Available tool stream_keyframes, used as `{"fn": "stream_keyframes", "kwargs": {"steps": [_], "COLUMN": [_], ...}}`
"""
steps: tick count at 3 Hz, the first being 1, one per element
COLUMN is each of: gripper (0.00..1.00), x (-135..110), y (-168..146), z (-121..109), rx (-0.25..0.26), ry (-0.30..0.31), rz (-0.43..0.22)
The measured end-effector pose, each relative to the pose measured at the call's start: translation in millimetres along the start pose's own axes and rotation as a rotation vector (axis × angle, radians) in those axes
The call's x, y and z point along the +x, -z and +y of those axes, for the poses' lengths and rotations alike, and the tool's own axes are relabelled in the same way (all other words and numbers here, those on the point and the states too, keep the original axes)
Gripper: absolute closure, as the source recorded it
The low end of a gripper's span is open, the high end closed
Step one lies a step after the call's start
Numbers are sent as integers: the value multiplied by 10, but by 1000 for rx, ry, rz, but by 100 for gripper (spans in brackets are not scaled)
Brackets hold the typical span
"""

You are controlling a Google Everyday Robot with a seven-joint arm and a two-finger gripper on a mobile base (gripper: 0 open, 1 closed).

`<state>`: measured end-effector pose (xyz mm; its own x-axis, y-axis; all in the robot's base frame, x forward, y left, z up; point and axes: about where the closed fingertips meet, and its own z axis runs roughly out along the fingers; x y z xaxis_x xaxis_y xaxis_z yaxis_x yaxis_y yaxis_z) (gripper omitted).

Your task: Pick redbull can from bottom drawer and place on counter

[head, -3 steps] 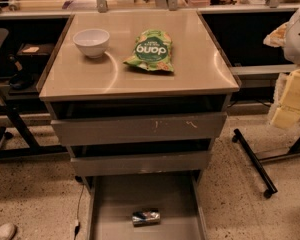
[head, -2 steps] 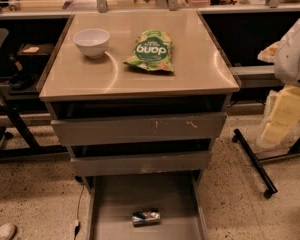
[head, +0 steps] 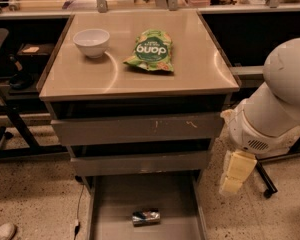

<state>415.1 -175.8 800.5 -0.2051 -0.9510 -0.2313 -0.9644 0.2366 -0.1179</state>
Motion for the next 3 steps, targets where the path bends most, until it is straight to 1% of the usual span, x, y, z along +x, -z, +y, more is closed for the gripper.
{"fn": "stream_keyframes", "kwargs": {"steps": [1, 2, 3], "gripper": [0, 0, 0], "x": [-1, 28, 33], "y": [3, -193, -779], "z": [-2, 129, 406], "rx": [1, -24, -93], "ry": [0, -8, -16], "rz": [0, -20, -39]}}
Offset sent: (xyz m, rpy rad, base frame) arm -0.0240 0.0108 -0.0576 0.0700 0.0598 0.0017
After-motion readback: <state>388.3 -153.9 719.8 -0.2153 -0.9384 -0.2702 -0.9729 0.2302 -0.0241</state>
